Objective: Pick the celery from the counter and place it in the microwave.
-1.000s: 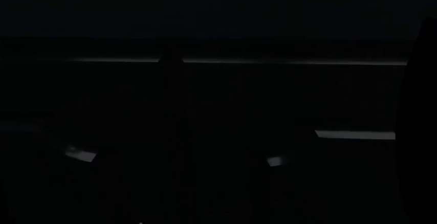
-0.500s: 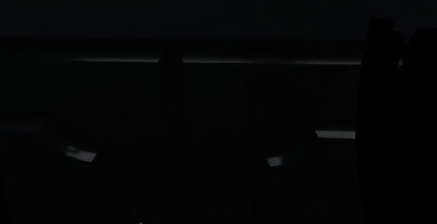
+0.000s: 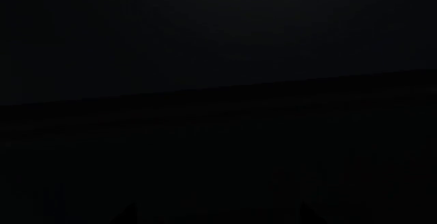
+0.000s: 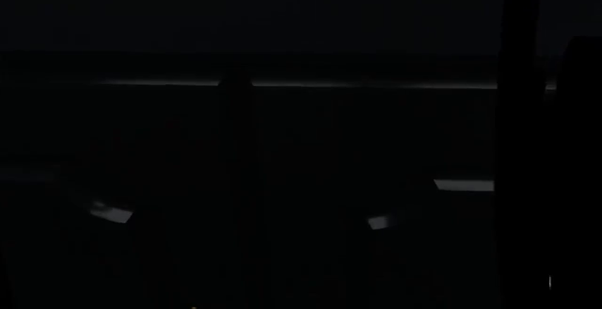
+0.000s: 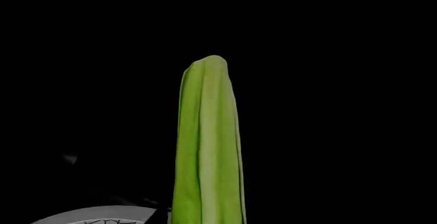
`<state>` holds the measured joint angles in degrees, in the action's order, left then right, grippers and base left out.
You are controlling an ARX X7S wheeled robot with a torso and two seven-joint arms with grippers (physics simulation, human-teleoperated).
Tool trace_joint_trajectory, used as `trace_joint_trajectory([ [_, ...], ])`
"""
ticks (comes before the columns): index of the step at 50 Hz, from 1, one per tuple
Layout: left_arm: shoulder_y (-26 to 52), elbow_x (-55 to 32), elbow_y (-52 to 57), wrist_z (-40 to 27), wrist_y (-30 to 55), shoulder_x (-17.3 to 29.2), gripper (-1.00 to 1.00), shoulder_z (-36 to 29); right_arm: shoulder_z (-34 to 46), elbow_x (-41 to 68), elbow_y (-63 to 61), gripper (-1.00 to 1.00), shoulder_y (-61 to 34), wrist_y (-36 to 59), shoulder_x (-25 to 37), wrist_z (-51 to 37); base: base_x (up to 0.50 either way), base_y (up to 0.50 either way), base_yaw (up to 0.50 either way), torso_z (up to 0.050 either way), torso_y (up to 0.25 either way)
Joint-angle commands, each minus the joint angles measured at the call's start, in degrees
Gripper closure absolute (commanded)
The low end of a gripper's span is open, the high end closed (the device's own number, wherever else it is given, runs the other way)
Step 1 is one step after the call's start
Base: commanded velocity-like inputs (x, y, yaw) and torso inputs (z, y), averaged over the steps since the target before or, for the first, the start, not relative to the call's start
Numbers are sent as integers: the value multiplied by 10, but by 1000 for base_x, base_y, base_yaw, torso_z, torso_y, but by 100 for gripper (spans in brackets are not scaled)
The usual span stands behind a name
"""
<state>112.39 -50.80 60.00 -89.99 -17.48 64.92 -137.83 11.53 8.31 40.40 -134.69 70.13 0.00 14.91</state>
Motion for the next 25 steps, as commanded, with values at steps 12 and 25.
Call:
trace_joint_trajectory([
  [12, -4, 6, 0, 0, -3, 4, -100, -4, 38, 10, 65, 100, -3, -25, 0, 10, 0, 0, 0, 1, 1],
  [25, -5, 6, 0, 0, -4, 7, -100, -3, 81, 94, 44, 100, -3, -23, 0, -30, 0, 0, 0, 0, 1],
])
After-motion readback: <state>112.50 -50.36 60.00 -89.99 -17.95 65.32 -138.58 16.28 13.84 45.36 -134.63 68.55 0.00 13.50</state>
